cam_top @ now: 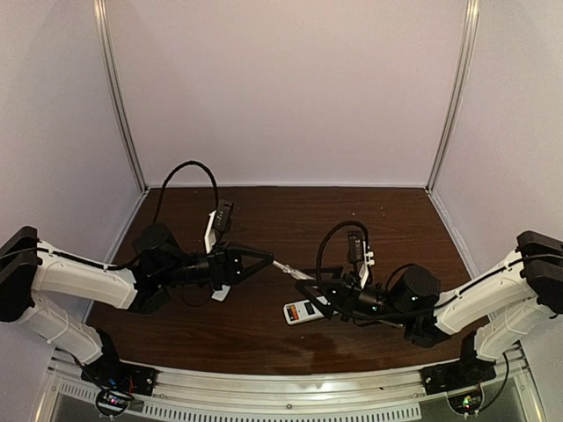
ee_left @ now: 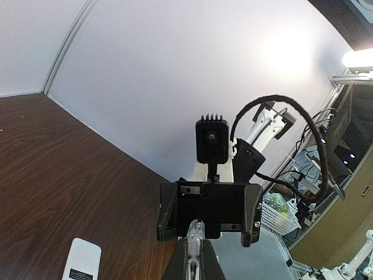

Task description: Unload the batteries from the remote control

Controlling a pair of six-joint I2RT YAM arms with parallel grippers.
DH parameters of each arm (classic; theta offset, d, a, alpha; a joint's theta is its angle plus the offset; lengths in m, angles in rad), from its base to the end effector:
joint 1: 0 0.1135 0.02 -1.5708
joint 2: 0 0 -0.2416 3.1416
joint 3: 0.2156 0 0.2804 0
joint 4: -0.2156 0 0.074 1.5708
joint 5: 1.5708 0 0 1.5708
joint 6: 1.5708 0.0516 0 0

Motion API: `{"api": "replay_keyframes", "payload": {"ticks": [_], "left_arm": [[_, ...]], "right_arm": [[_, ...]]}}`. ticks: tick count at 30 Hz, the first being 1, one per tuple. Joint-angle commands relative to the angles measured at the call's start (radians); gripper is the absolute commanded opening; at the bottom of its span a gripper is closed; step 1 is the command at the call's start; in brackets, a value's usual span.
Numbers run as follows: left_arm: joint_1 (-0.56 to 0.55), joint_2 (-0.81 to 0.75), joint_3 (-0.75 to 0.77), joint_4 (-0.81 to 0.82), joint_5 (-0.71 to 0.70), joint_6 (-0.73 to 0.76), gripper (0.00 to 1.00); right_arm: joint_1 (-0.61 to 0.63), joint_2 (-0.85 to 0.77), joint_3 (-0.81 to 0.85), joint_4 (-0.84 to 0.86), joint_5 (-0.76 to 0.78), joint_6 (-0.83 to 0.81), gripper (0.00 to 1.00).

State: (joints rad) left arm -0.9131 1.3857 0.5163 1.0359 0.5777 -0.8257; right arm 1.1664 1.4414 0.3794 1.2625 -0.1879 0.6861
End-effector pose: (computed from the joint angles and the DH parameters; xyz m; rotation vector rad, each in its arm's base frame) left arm 0.1695 -0.2655 0.1999 0.6385 1.5916 -1.7713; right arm 0.1079 0.2767 0.1679 -0.5535 1.4934 1.6372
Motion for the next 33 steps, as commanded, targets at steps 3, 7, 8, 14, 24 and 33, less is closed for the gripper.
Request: {"api": "replay_keyframes", "payload": {"ticks": [3, 7, 8, 14, 24, 33], "left_arm": [[0.006, -0.033, -0.027, 0.073, -0.018, -0.024, 0.00], [0.007, -0.022, -0.035, 0.105, -0.024, -0.039, 0.00], [0.007, -0.018, -0.036, 0.116, -0.025, -0.044, 0.00], [0.006, 0.000, -0.041, 0.151, -0.021, -0.059, 0.00], [0.006, 0.001, -0.053, 0.173, -0.031, -0.069, 0.00], [0.007, 0.003, -0.064, 0.189, -0.043, -0.069, 0.00]], "right_arm": [[-0.002, 0.008, 0.051, 0.078, -0.051, 0.011, 0.65], [-0.003, 0.005, 0.065, 0.058, -0.045, 0.006, 0.58], [-0.003, 0.007, 0.070, 0.049, -0.044, 0.005, 0.56], [0.001, 0.028, 0.102, 0.005, -0.021, 0.007, 0.46], [0.024, 0.052, 0.159, -0.070, 0.027, -0.018, 0.39], [0.036, 0.077, 0.178, -0.083, 0.044, -0.026, 0.31]]}}
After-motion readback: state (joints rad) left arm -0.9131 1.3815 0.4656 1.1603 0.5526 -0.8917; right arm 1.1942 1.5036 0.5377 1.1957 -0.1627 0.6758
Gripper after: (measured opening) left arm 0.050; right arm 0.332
